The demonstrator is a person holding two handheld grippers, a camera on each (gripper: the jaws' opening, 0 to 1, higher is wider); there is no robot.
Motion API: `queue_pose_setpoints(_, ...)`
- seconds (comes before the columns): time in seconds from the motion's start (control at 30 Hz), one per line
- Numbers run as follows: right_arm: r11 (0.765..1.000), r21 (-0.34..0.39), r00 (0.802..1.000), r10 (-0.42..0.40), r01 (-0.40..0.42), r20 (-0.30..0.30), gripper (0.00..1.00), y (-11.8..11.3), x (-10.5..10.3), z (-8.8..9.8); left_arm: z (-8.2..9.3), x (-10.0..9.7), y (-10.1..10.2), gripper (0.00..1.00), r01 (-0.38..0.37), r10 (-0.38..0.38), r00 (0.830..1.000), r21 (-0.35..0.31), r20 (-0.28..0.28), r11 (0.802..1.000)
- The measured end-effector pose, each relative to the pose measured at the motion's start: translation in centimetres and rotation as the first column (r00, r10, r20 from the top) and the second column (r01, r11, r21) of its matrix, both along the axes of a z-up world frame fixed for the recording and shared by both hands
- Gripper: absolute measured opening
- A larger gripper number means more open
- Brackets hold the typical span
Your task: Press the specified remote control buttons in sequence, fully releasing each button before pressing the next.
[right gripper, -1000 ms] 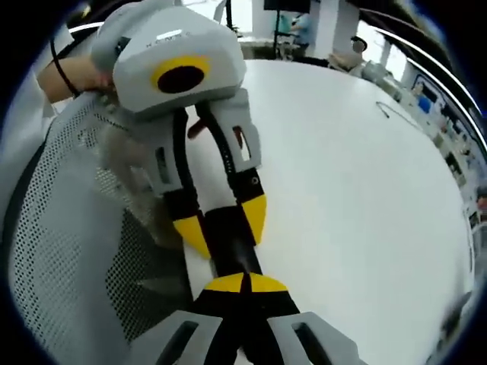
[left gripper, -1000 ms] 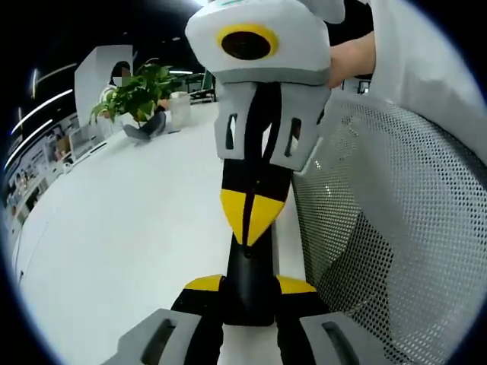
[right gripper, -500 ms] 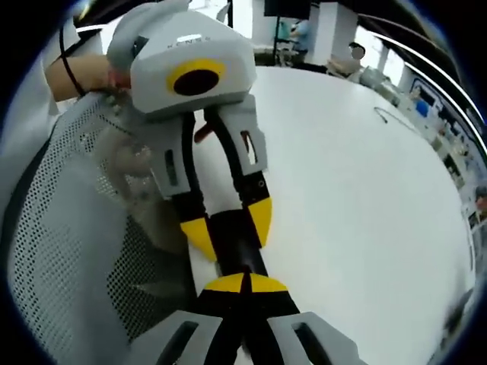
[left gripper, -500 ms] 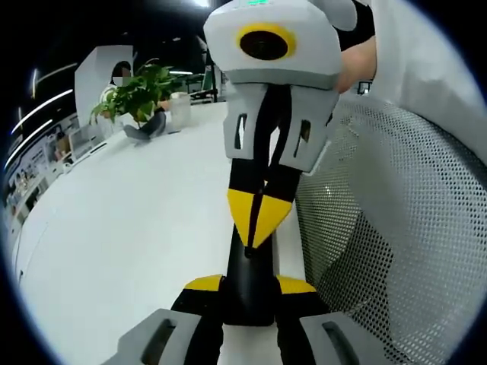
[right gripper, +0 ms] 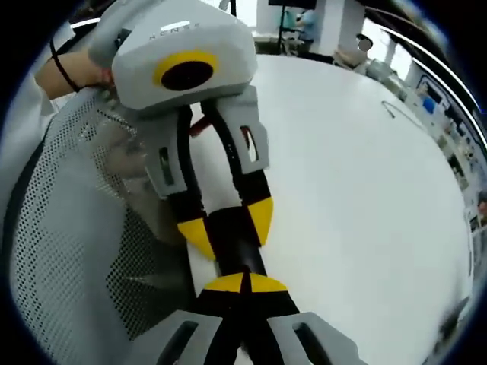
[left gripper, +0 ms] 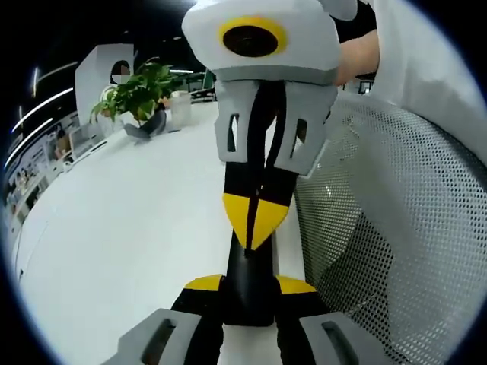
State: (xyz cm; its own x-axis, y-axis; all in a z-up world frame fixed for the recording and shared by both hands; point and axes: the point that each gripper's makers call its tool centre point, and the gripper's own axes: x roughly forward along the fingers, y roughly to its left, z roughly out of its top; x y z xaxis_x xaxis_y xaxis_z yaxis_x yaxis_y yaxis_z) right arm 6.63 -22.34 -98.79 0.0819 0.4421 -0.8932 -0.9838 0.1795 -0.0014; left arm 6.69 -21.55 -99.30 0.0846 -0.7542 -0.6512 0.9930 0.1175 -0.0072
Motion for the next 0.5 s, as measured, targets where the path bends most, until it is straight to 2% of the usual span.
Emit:
queue_pose_setpoints(0.13, 0.999, 0.011, 0.999, -0.033, 0.033, 0.021, 0.00, 0.08, 0.25, 0.02, 0.00, -0.02, -0.01, 0.24, -0.001, 0.001, 1.000, 0.005, 0.001, 1.000)
queue_pose_setpoints(0.2, 1.000, 0.008, 0.999, -0.009, 0.008, 0.043, 0.00, 0.25, 0.51, 0.00, 0.00, 0.04, -0.03, 0.24, -0.003, 0.003, 1.000, 0.003, 0.002, 1.000)
queue_pose_setpoints(0.3, 1.000, 0.011, 0.999, 0.009, -0.010, 0.040, 0.00, 0.23, 0.47, 0.04, 0.01, 0.06, 0.00, 0.24, -0.002, 0.002, 1.000, 0.002, 0.004, 1.000)
queue_pose_setpoints(0.4, 0.996, 0.081, 0.999, -0.045, 0.045, -0.007, 0.00, 0.19, 0.49, 0.20, 0.03, 0.07, 0.00, 0.24, -0.001, 0.001, 1.000, -0.001, 0.005, 1.000)
queue_pose_setpoints(0.5, 0.995, 0.088, 0.999, -0.042, 0.042, -0.010, 0.00, 0.08, 0.35, 0.32, 0.04, 0.06, 0.00, 0.24, 0.001, -0.001, 1.000, -0.002, 0.005, 1.000)
